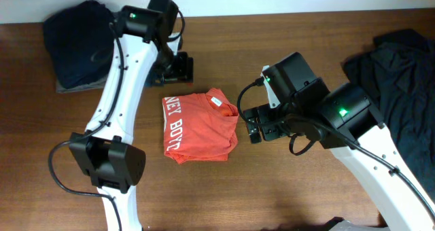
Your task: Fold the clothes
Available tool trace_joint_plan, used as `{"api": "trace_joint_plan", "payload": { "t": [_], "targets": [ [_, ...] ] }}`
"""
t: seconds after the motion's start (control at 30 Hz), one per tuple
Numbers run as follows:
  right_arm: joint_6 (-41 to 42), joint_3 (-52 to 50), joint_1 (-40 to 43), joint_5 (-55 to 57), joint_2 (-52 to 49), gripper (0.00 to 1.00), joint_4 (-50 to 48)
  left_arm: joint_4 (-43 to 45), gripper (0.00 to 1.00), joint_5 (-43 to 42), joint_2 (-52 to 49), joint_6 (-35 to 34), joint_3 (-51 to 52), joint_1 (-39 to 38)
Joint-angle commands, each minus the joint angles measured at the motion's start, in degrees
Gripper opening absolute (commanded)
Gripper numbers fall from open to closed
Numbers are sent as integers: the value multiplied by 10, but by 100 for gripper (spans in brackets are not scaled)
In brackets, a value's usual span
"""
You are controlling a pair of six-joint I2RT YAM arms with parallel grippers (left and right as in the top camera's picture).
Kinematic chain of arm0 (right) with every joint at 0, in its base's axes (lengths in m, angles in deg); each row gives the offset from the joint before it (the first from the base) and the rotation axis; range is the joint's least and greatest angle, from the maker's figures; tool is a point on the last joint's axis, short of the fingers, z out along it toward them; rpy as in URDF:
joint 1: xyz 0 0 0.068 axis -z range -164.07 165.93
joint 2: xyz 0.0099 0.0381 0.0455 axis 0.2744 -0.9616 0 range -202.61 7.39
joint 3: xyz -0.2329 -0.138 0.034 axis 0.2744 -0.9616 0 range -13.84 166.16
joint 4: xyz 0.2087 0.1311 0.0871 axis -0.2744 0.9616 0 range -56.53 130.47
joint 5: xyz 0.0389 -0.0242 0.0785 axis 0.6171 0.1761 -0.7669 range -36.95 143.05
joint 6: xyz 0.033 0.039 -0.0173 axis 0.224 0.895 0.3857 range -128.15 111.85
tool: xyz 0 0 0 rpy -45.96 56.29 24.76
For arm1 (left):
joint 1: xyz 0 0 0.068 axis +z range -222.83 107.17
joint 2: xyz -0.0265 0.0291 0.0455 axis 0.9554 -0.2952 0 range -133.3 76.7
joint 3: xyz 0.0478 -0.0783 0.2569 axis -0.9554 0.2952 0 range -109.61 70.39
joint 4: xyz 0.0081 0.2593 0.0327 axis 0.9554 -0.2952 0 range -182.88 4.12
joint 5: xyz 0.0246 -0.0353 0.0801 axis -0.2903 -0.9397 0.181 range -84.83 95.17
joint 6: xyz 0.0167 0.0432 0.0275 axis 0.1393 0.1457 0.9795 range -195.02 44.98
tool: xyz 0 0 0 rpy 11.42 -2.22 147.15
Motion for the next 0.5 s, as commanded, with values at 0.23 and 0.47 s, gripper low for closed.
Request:
{"api": "trace_joint_plan", "payload": {
  "t": [0.23,0.47],
  "targets": [
    [5,-2,-3,1,-1,99,-2,140,64,-109,-25,-64,117,-56],
    [5,-2,-3,1,-1,99,-1,186,62,-127,-73,-97,129,-78]
  ]
}}
